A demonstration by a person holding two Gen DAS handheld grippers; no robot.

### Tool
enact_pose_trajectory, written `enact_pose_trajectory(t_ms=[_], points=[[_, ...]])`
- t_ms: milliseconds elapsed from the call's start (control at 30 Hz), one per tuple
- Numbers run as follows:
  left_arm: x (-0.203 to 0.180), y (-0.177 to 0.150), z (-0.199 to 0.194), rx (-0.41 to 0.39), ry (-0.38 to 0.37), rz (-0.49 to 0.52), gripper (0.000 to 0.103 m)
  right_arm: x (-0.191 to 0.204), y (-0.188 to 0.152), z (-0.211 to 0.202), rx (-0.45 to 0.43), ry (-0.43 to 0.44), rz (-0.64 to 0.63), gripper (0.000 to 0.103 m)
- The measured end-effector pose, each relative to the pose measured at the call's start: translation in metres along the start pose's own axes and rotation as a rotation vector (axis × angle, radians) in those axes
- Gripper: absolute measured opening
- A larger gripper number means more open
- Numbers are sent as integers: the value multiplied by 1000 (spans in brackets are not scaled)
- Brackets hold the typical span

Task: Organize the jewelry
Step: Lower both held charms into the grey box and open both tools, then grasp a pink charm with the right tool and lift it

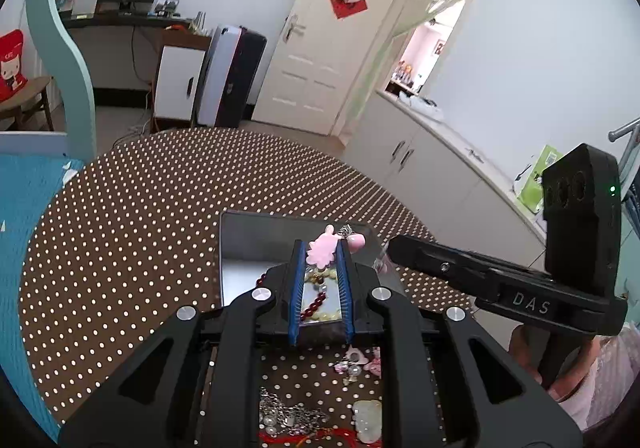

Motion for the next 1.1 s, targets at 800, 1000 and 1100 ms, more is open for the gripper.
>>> enact_pose_trajectory(t_ms=[800,1000,1100], points=[[-1,-21,3,22,44,32,62,-27,-20,-19,4,-150,10,70],[-4,-25,1,30,62,46,62,-24,-25,-23,5,-162,3,71],[-8,-31,-3,35,63,65,62,-23,-32,-27,7,-171,-8,71]])
Point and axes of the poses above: each gripper's, at about its wrist camera, not at the fingertips, and z roughly the way its jaws point, x to its left, y to its top, the point moved 6 cm from there along z, roughly the way its jaws point, and after that the axes turned 5 degrees about -z, right-handed, at the moved point
